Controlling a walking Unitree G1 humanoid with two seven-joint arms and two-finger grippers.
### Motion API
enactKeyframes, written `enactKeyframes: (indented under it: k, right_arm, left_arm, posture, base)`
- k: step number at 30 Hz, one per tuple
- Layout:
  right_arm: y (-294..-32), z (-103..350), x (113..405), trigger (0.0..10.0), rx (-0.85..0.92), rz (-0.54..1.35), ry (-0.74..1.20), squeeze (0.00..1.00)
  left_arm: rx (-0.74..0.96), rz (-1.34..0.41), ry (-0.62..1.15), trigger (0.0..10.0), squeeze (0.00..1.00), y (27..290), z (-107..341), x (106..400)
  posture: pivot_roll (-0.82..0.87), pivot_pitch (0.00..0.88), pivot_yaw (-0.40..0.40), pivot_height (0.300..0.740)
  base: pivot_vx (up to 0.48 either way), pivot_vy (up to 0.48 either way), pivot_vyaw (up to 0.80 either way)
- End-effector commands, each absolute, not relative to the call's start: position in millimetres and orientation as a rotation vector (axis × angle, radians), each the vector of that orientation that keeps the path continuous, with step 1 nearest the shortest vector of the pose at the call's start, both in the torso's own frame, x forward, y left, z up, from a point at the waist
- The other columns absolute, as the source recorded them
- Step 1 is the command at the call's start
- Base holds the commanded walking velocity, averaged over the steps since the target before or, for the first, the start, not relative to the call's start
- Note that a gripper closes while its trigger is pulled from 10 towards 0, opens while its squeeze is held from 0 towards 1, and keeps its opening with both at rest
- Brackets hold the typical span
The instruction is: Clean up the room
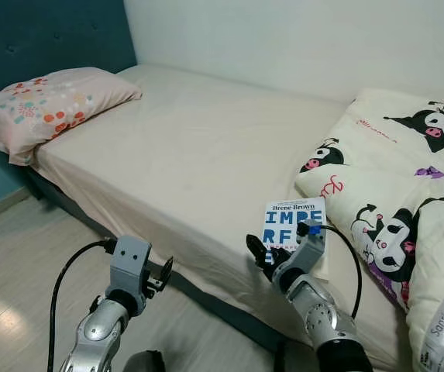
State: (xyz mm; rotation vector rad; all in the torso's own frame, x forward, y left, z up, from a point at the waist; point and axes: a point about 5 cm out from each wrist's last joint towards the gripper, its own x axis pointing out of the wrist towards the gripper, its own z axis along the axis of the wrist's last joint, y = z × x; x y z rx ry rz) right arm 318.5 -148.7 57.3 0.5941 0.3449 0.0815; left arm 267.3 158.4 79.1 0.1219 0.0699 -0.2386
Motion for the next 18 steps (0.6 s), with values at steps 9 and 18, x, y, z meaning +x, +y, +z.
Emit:
enactKeyframes:
  k: [9, 18]
  right_arm:
    - [-175, 54, 303, 10.0, 0.406, -0.057, 0.259, 0.00]
    - [-172, 46, 297, 10.0, 0.230, 0.001, 0.256, 0.00]
  left_arm:
    - [0.163, -0.267, 0.090, 10.0, 0.00, 165, 77, 268]
    - [0.116, -0.187, 0.088, 10.0, 0.00, 171, 77, 280]
  posture:
    - [0.07, 0.065, 0.043, 0.561]
    - [0.04, 0.060, 0.040, 0.561]
  base:
    - [0.000, 0.000, 0.00]
    - [0.000, 0.000, 0.00]
